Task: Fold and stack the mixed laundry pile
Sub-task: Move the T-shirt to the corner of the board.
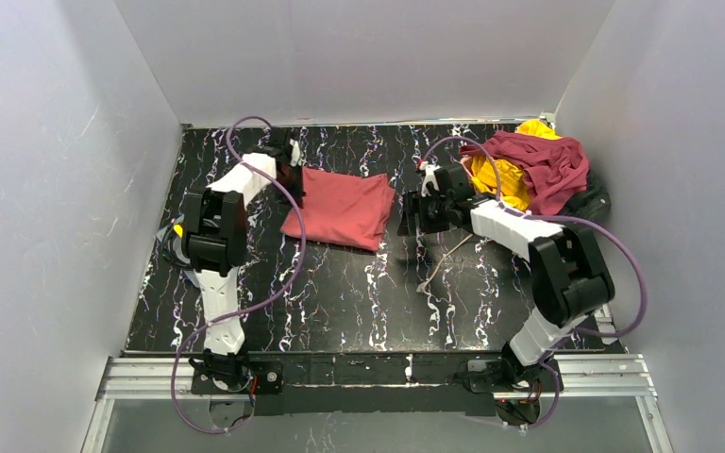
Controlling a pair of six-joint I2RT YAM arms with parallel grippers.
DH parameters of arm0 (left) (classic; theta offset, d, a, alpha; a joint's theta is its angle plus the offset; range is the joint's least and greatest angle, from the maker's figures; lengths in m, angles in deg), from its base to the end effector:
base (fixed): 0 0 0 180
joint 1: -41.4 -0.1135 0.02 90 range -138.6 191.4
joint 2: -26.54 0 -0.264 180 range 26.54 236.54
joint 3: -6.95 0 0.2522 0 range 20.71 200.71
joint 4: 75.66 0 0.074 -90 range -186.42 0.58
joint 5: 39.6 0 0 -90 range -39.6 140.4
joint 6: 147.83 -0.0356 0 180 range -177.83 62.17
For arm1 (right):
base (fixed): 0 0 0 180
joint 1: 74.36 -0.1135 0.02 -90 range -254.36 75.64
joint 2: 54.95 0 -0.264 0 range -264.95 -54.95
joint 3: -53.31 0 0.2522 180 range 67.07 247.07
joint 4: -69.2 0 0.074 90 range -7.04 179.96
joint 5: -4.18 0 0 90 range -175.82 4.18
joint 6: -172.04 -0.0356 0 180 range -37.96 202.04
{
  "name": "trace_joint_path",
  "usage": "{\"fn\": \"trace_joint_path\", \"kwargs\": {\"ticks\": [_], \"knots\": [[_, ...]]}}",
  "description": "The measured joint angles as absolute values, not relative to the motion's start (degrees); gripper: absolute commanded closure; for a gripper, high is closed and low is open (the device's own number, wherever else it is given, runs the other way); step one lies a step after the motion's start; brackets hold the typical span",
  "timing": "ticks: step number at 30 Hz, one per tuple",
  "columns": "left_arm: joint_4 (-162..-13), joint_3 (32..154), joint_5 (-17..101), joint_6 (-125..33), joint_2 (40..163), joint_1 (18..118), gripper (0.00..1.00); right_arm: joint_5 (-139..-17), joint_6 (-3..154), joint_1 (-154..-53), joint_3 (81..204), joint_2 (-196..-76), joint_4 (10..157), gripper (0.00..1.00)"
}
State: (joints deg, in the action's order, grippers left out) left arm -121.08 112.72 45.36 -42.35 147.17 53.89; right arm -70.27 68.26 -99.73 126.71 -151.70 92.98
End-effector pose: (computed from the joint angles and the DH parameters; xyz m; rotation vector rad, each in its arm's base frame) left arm 0.4412 -0.1009 0.1809 -0.0381 2.6449 -0.2826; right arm 0.3178 0.1613 0.1963 -0.3779 2.4236 0.6373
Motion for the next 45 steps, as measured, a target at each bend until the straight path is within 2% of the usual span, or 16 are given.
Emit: {"fn": "trace_joint_path", "kwargs": {"ticks": [11, 23, 33, 34, 36, 38, 40, 42, 45], "knots": [[-130.0, 129.9, 57.5, -58.9, 150.6, 42.2, 1.0, -72.5, 68.5, -99.7, 123.4, -139.6, 96.6, 0.24], [-131.7, 141.7, 54.8, -61.2, 160.0, 30.3, 1.0, -73.5, 68.8, -99.7, 123.4, -137.2, 100.2, 0.24], [-129.6, 147.1, 54.5, -59.8, 161.3, 25.7, 1.0, -73.9, 69.0, -99.7, 123.4, -137.2, 101.3, 0.24], [-129.4, 147.1, 54.3, -59.3, 161.3, 25.5, 0.95, -74.0, 69.0, -99.7, 123.4, -137.2, 101.3, 0.24], [-129.4, 147.1, 53.9, -58.0, 161.3, 25.0, 0.74, -74.2, 69.0, -99.7, 123.4, -137.2, 101.4, 0.23], [-129.3, 147.1, 53.8, -56.8, 161.3, 24.3, 0.46, -74.6, 69.0, -99.7, 123.4, -137.2, 101.5, 0.23], [-129.0, 147.1, 53.9, -55.3, 161.2, 23.6, 0.27, -75.4, 69.1, -99.7, 123.6, -137.0, 102.3, 0.21], [-128.9, 146.9, 53.9, -53.7, 160.7, 23.2, 0.18, -76.8, 69.3, -99.7, 123.7, -135.9, 103.5, 0.17], [-129.0, 145.3, 54.1, -51.6, 158.0, 22.7, 0.15, -79.7, 69.6, -99.7, 124.5, -132.8, 106.1, 0.09]]}}
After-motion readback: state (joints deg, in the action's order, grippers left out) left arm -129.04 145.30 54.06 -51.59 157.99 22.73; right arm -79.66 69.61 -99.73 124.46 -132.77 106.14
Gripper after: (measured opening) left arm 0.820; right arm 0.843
